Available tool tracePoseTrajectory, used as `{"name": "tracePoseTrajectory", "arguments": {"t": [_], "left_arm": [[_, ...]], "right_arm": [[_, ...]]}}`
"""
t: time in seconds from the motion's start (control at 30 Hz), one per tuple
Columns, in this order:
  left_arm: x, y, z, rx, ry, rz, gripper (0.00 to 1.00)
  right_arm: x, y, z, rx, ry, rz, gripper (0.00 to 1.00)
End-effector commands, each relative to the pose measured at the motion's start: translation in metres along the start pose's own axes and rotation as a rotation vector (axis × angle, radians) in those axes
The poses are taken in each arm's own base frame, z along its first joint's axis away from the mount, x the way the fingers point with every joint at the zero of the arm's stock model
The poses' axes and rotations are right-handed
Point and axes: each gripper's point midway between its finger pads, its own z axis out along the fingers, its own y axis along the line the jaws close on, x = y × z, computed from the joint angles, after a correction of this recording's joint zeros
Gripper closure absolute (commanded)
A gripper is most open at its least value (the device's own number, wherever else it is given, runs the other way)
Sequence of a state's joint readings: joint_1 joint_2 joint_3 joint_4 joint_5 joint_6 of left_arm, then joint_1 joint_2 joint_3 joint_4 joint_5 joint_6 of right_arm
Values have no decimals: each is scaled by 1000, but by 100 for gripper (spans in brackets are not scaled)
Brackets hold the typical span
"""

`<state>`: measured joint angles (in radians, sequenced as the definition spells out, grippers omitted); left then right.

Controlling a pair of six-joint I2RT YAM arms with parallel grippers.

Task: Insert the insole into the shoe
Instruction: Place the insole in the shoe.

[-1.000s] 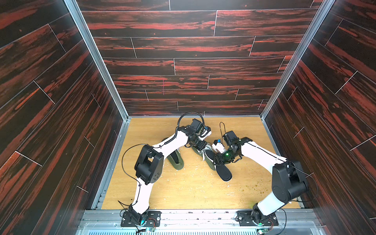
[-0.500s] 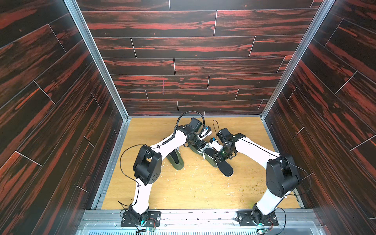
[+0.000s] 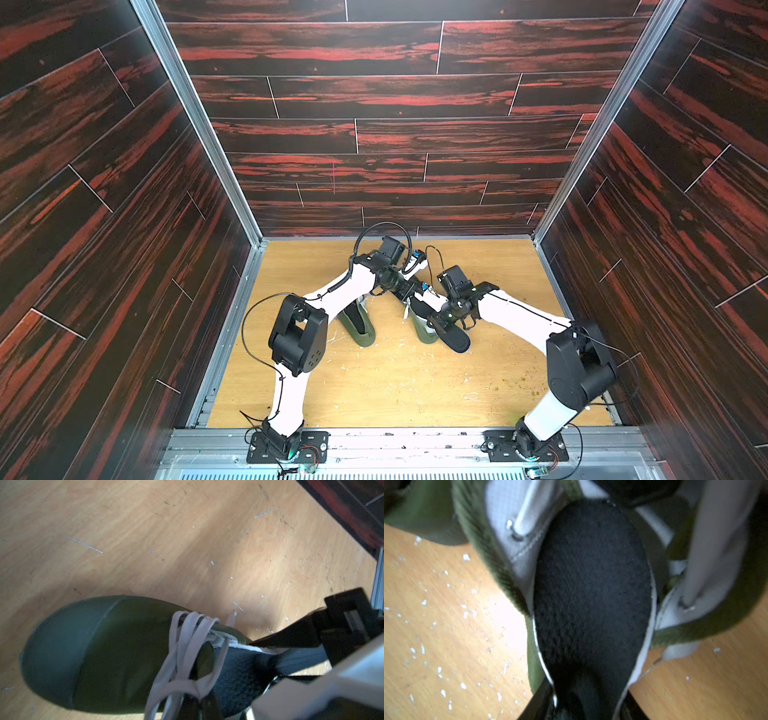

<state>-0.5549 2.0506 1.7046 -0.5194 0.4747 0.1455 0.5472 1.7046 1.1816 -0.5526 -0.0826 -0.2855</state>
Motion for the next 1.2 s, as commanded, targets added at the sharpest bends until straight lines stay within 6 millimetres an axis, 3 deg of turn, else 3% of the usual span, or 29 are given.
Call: {"name": "tracePoseTrajectory", "arguments": {"t": [0.0,0.53,0.67,0.8,0.97,1.07,1.17], "left_arm": [[-27,-15,-20,48,-118,-9,100],[-12,-19,-18,76,-107,-188,100],[-15,0,-21,-26,-130,-287,100],[-21,19,-27,-127,-217,-468,100],[-11,36,-28,-221,-323,-676,100],[-8,33,-27,-263,-326,-680,100],[-7,29,-23,-274,-306,-649,100]], "right_arm": [[-24,7,7,-94,-51,72,58],[-57,22,11,-282,-63,449,58],[-47,13,15,-228,-38,514,61],[-37,18,13,-241,-68,619,63],[-29,23,12,-262,-91,729,56],[-28,29,8,-298,-87,741,53],[-25,21,-1,-281,-100,757,52]]}}
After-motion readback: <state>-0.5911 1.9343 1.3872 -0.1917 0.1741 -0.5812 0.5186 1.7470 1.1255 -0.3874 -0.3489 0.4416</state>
